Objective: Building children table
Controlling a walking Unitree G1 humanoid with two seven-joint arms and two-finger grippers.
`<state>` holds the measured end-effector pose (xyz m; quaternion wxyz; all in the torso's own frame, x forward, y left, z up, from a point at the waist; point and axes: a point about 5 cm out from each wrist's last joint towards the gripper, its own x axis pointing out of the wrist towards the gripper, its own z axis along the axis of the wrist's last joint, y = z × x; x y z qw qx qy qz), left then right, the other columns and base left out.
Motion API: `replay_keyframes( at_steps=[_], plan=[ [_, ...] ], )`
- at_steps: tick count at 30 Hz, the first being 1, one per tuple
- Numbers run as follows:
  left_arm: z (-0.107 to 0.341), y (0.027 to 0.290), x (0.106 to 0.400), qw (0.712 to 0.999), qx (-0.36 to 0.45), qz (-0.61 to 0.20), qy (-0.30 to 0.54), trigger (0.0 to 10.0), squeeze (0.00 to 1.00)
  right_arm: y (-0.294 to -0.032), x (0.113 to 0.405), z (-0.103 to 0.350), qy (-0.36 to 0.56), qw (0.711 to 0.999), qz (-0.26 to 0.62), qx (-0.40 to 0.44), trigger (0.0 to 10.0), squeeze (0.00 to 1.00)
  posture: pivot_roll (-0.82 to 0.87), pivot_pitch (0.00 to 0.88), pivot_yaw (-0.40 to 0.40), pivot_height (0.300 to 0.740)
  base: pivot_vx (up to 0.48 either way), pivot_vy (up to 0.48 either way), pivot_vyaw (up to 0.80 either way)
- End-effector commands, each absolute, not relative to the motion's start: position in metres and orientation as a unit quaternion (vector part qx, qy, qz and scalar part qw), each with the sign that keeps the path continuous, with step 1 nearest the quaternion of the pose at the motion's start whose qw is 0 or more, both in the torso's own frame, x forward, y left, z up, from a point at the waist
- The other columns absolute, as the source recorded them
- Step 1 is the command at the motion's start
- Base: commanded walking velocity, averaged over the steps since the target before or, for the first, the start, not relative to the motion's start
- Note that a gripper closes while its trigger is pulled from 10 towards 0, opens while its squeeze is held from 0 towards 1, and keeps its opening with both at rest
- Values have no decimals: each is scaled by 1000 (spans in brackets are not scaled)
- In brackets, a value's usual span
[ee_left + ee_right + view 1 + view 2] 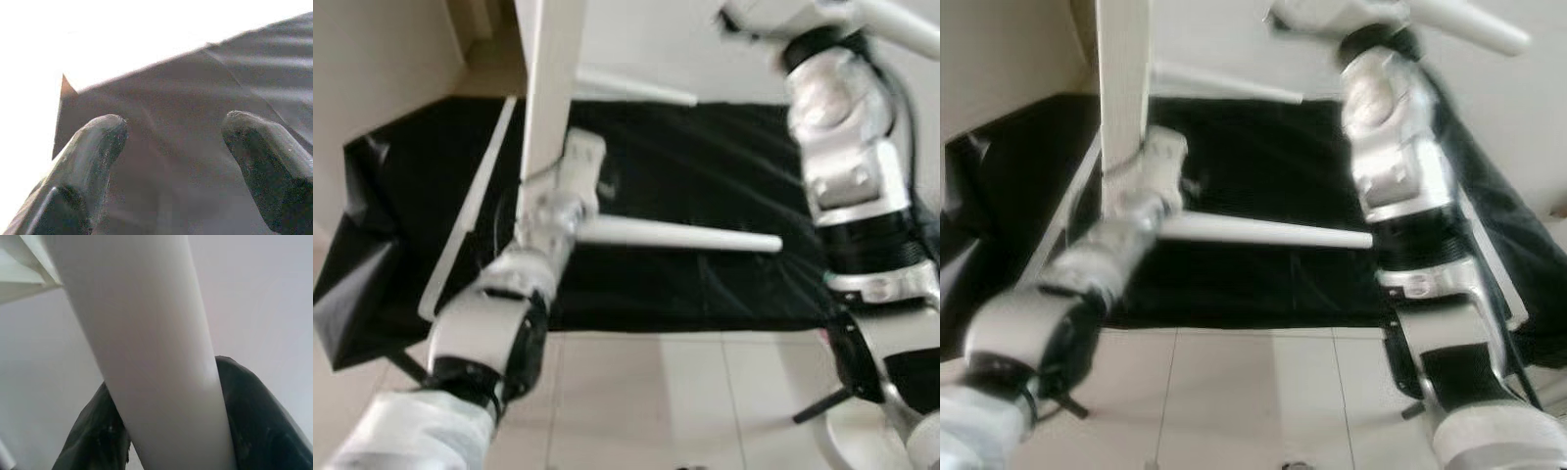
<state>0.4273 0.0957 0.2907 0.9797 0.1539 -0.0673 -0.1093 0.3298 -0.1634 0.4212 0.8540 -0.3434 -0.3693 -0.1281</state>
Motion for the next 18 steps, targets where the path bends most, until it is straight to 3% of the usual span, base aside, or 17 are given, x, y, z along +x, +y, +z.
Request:
replay_keyframes(
  at_steps=[1, 2, 6, 7, 10, 13, 14, 15, 16, 17, 18],
  plan=[
    [299, 166, 428, 972, 148, 167, -69, 10000, 0, -241, 276, 463, -444, 827, -281, -199, 0, 0, -112, 65, 29, 740, 0, 0, 0],
    [329, 154, 427, 975, 130, 140, -116, 10000, 0, -263, 281, 444, -405, 835, -317, -195, 0, 0, -101, 59, 28, 740, 0, 0, 0],
    [363, 138, 424, 972, 119, 105, -172, 10000, 0, -290, 287, 412, -345, 852, -349, -179, 0, 0, -91, 59, 35, 740, 0, 0, 0],
    [397, 110, 416, 963, 137, 69, -221, 10000, 0, -310, 296, 359, -274, 878, -366, -143, 0, 0, -82, 57, 38, 740, 0, 0, 0],
    [415, 91, 409, 951, 162, 50, -259, 10000, 0, -318, 297, 329, -233, 890, -372, -122, 0, 0, -82, 57, 38, 740, 0, 0, 0],
    [420, 26, 392, 944, 145, -71, -286, 10000, 0, -317, 297, 262, -169, 917, -355, -68, 0, 0, -72, 68, 46, 740, 0, 0, 0],
    [420, 26, 392, 944, 145, -71, -286, 10000, 0, -317, 297, 262, -169, 917, -355, -68, 0, 0, -72, 68, 46, 740, 0, 0, 0],
    [411, 9, 388, 946, 132, -113, -275, 10000, 0, -315, 297, 247, -146, 922, -352, -68, 0, 0, -72, 68, 46, 740, 0, 0, 0],
    [397, -7, 385, 947, 116, -152, -257, 10000, 0, -314, 296, 231, -131, 928, -344, -55, 4627, 0, -67, 74, 43, 740, 0, 0, 0],
    [397, -7, 385, 947, 116, -152, -257, 10000, 0, -314, 296, 231, -131, 928, -344, -55, 4627, 0, -67, 74, 43, 740, 0, 0, 0],
    [382, -20, 384, 949, 109, -187, -229, 10000, 0, -314, 295, 217, -109, 930, -346, -51, 9137, 0, -64, 77, 41, 740, 0, 0, 0]
  ],
)
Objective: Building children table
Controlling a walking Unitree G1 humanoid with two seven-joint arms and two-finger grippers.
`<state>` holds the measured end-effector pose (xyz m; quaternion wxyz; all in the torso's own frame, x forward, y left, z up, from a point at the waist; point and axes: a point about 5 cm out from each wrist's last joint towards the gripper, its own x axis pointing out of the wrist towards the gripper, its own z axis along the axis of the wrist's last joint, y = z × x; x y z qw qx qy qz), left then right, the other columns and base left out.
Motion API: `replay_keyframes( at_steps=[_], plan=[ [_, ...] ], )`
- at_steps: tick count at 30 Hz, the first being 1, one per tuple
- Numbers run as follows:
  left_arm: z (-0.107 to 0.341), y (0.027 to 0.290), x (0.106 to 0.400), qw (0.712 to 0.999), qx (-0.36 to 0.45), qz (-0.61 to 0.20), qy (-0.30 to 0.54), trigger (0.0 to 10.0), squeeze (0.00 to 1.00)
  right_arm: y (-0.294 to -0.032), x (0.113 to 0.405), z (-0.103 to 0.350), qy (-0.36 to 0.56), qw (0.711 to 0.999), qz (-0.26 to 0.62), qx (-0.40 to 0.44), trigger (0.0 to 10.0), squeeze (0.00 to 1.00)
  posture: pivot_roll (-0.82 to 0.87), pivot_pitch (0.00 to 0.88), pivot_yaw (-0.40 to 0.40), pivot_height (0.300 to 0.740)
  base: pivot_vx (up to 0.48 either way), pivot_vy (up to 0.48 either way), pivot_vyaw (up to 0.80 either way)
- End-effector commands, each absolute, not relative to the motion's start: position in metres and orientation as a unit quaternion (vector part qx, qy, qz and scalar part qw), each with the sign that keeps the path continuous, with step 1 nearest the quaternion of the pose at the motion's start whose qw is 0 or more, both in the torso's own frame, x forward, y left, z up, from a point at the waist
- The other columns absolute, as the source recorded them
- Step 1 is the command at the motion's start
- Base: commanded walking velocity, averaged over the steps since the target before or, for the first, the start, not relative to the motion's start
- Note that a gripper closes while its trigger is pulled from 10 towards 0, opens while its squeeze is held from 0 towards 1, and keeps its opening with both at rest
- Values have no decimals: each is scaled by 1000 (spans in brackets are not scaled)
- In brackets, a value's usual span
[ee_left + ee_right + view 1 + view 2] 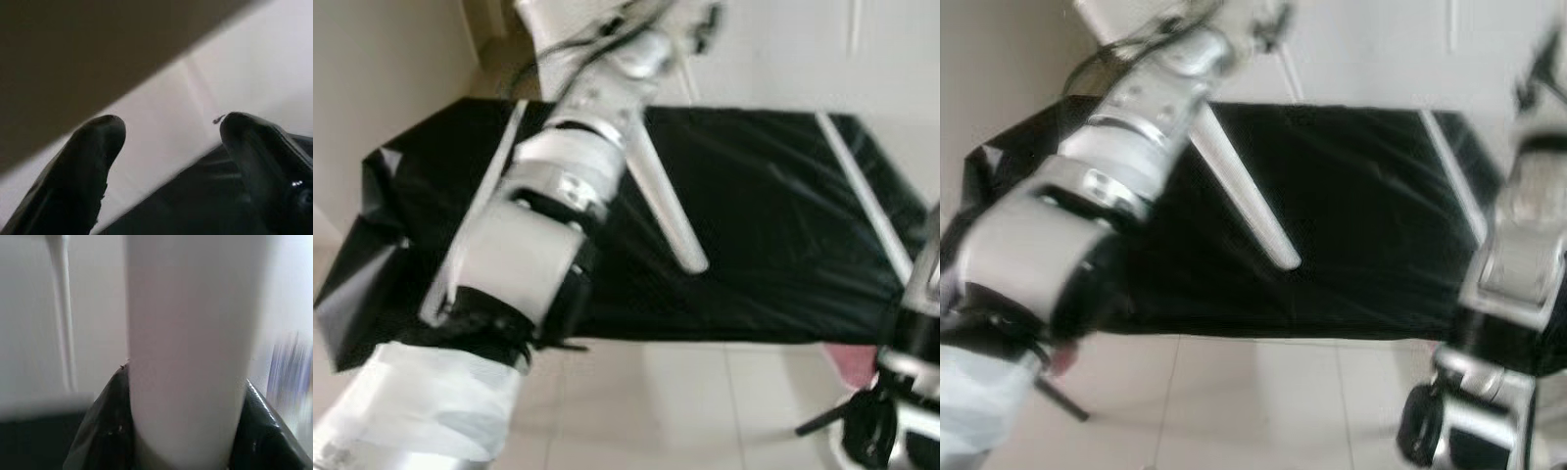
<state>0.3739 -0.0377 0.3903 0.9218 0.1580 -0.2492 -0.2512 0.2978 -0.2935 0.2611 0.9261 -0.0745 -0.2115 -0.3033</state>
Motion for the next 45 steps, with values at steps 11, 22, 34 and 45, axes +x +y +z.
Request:
replay_keyframes(
  at_steps=[11, 22, 34, 45],
  plan=[
    [278, -65, 358, 905, 46, -414, -82, 10000, 725, -310, 286, 199, -99, 944, -315, -12, 10000, 20, -56, 82, 50, 740, 0, 0, 0],
    [246, -34, 319, 837, 14, -539, -95, 10000, 1000, -293, 270, 188, -144, 948, -281, 28, 10000, 1000, -34, 76, 45, 740, 0, 0, 0],
    [205, 21, 269, 818, 11, -566, -103, 10000, 0, -278, 240, 159, -123, 947, -296, 18, 10000, 0, -13, 48, 35, 740, 0, 0, 0],
    [182, 54, 244, 825, 1, -560, -76, 10000, 0, -274, 221, 129, -73, 932, -356, 14, 10000, 0, 2, 17, 30, 740, 0, 0, 0]
  ],
)
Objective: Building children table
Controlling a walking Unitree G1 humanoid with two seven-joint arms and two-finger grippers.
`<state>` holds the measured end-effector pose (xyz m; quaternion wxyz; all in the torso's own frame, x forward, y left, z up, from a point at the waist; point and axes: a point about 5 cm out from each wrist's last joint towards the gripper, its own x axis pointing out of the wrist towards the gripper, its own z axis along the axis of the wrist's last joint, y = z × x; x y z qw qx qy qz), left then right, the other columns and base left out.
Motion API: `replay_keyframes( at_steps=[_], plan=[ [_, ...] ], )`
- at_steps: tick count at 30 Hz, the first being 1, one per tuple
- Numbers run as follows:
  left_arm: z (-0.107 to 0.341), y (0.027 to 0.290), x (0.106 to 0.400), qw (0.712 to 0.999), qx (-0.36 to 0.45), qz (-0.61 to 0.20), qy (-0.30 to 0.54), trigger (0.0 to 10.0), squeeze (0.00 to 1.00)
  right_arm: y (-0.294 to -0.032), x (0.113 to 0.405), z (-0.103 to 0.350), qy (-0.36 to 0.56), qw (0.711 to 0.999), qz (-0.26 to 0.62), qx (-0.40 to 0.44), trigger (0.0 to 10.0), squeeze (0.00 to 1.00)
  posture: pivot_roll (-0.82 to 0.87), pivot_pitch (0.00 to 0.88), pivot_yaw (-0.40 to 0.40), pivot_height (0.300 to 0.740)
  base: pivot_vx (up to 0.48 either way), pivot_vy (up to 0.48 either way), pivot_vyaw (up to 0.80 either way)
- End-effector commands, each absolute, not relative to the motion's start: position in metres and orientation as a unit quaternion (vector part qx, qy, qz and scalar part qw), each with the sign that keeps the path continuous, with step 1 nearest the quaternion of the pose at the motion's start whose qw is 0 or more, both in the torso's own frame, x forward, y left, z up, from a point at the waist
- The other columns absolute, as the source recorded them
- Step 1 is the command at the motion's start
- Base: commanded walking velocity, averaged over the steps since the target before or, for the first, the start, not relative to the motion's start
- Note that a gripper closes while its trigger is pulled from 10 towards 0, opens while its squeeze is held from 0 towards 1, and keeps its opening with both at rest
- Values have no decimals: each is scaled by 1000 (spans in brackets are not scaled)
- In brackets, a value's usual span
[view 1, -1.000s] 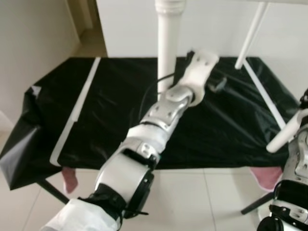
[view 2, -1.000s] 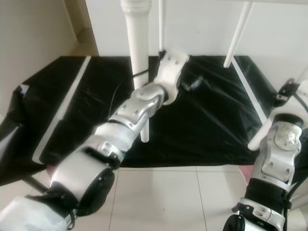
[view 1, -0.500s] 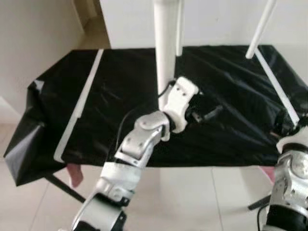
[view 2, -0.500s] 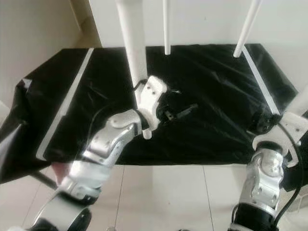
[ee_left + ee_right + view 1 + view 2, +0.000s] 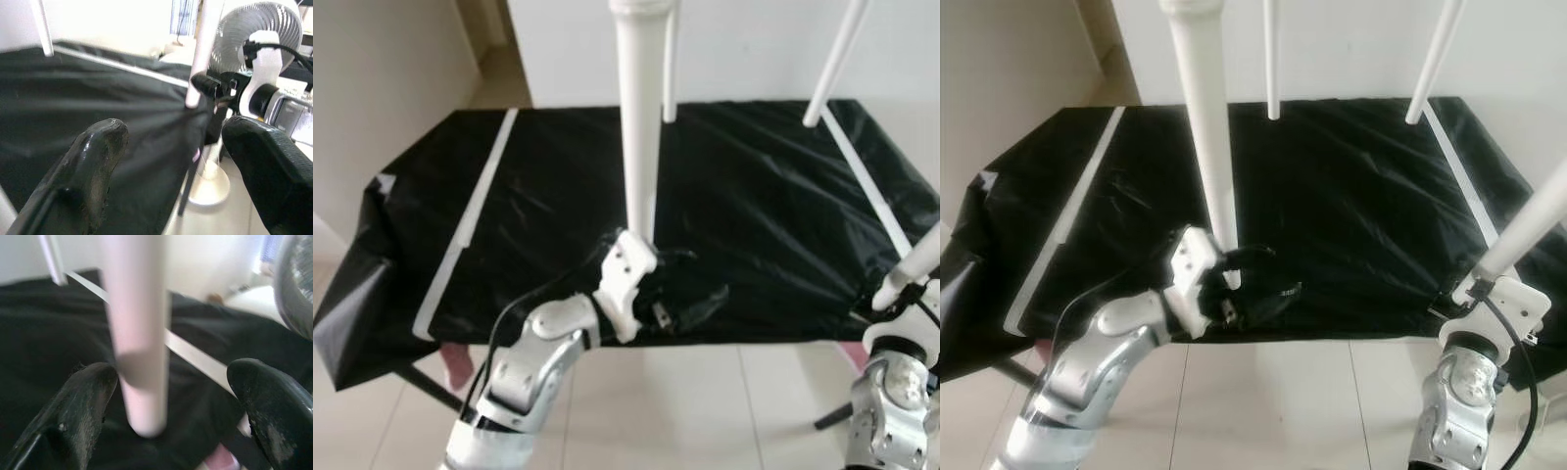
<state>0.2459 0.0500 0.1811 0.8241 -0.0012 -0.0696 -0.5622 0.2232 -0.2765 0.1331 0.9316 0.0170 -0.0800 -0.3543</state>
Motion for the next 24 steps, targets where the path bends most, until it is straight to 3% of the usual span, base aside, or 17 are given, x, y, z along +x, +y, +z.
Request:
replay_keyframes(
  at_steps=[1, 9, 24],
  plan=[
    [177, 58, 244, 832, 2, -551, -70, 10000, 0, -271, 220, 126, -70, 933, -353, 22, 10000, 0, 4, 10, 31, 740, 0, 0, 0],
    [153, 80, 241, 868, 15, -493, -61, 10000, 0, -247, 211, 111, -55, 947, -316, 13, 10000, 0, 10, 0, 31, 740, 0, 0, 0],
    [123, 102, 239, 905, 23, -422, -49, 10000, 0, -220, 206, 95, -55, 969, -238, -22, 10000, 0, 7, 0, 21, 740, 0, 0, 0]
  ],
)
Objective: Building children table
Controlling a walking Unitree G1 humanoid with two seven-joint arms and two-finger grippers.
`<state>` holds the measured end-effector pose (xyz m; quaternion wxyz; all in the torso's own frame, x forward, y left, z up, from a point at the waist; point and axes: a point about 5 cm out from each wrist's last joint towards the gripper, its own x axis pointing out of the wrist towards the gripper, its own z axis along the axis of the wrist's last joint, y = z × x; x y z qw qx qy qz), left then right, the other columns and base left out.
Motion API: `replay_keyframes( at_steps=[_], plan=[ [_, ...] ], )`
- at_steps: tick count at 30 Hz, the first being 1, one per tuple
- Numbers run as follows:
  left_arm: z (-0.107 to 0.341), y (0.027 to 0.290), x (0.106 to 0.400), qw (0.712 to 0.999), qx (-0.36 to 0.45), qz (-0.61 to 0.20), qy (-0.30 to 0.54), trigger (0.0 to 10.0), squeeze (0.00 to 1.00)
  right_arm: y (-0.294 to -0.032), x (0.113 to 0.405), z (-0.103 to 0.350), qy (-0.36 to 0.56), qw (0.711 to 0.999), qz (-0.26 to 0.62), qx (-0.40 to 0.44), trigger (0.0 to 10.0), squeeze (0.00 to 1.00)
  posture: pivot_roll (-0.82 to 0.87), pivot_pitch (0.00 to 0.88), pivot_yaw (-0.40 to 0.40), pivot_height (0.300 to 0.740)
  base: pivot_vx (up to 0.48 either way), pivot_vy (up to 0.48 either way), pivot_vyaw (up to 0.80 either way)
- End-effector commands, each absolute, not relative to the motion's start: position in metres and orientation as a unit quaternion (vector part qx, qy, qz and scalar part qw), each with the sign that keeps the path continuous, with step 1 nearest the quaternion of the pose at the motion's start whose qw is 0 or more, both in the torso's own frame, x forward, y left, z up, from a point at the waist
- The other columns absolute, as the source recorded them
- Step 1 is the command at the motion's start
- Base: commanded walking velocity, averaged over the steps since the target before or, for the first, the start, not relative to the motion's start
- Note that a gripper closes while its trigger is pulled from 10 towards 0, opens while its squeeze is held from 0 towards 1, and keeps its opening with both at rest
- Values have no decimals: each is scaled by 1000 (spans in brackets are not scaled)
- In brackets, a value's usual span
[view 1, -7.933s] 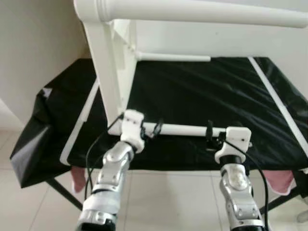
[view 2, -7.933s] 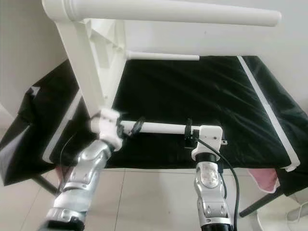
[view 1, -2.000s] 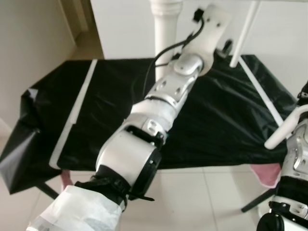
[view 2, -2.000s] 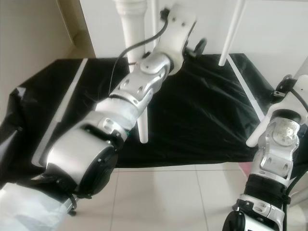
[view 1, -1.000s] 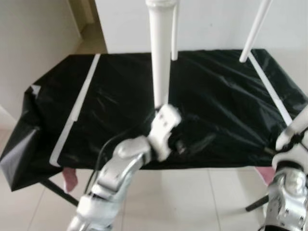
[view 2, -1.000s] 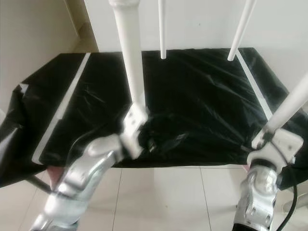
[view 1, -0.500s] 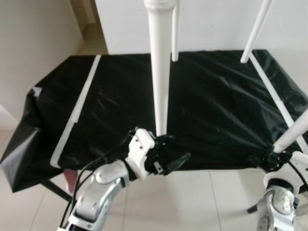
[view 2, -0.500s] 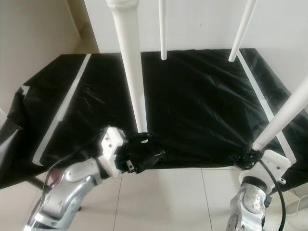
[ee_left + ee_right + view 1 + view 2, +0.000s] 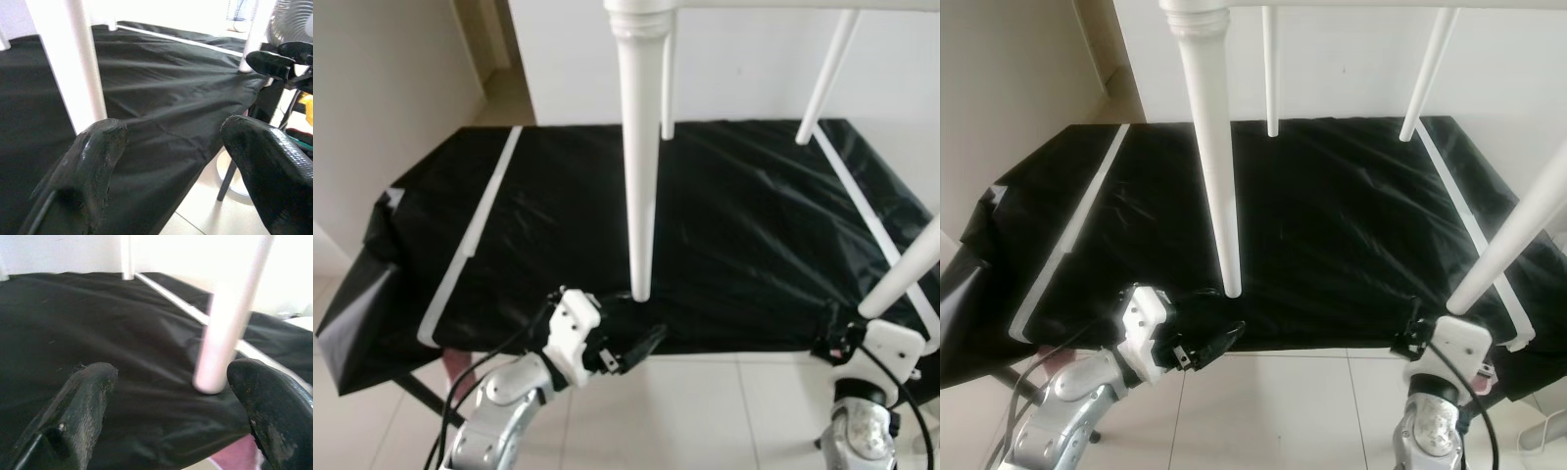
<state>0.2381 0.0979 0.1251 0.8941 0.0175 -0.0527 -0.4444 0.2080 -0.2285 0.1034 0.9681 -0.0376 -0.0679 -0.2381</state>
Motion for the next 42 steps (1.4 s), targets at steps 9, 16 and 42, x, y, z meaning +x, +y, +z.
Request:
replay_keyframes(
  at_steps=[9, 16, 42],
  plan=[
    [91, 118, 244, 927, 7, -376, -2, 10000, 0, -209, 199, 67, -5, 987, -163, -17, 10000, 0, 3, 0, 15, 740, 0, 0, 0],
    [61, 130, 237, 935, 7, -354, 25, 10000, 0, -213, 184, 37, 42, 988, -145, -45, 10000, 0, 2, 0, 9, 740, 0, 0, 0],
    [35, 145, 231, 956, 16, -291, -20, 10000, 0, -234, 154, -51, 239, 959, -111, -100, 10000, 0, 16, 0, 2, 740, 0, 0, 0]
  ],
)
